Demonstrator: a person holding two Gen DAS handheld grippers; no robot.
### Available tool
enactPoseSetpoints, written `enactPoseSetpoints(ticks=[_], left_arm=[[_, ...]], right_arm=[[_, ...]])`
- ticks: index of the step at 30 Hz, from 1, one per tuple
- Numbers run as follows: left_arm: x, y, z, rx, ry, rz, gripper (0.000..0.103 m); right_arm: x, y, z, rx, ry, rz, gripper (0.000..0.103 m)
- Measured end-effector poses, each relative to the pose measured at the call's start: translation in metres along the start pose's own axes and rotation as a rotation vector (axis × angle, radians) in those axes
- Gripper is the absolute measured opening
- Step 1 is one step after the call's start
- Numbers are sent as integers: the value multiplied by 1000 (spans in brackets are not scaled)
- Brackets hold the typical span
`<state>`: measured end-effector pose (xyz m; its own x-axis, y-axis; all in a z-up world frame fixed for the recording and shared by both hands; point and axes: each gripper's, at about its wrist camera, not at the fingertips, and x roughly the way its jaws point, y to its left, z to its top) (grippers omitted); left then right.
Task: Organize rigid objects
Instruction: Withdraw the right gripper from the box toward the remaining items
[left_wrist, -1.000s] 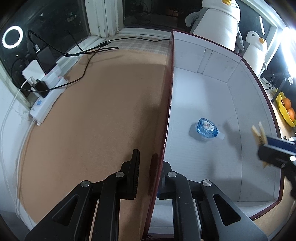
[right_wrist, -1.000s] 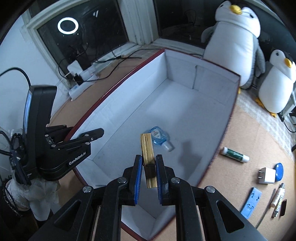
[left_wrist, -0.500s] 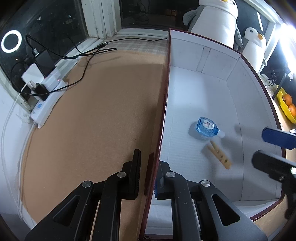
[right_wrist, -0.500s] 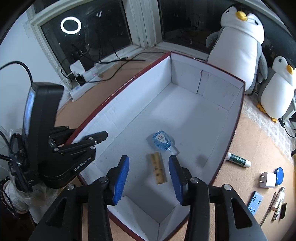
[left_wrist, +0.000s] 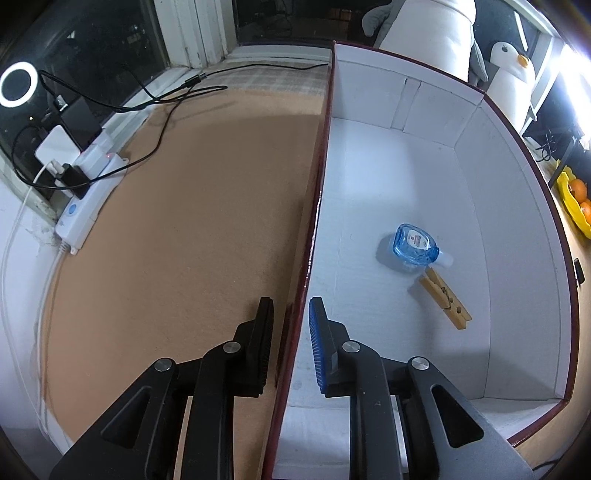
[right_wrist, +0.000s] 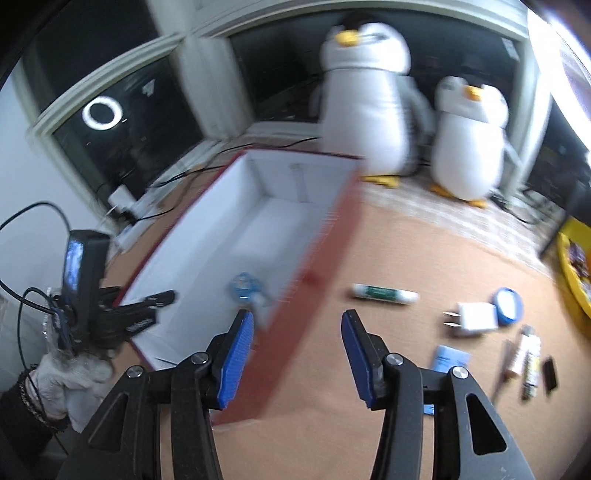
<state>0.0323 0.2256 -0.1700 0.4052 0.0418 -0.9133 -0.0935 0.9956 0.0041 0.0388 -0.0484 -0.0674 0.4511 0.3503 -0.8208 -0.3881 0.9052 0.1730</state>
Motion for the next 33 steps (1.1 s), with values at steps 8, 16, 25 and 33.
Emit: enactPoseSetpoints(ticks=[8,16,25,33], left_arm=[[4,-3,2,1,21,26,36],[1,-12,6,17,22,64,36],[0,-17,6,16,31,93,36],[1,-17,8,14,36,99,36]], right_arm=[[-31,-110,-32,179,-2,-155,46],[-34,-210,-67,315,47,-296,46],[-16,-279,-91,383,125,-367,46],[8,-297,-95,368,183,-387,31]])
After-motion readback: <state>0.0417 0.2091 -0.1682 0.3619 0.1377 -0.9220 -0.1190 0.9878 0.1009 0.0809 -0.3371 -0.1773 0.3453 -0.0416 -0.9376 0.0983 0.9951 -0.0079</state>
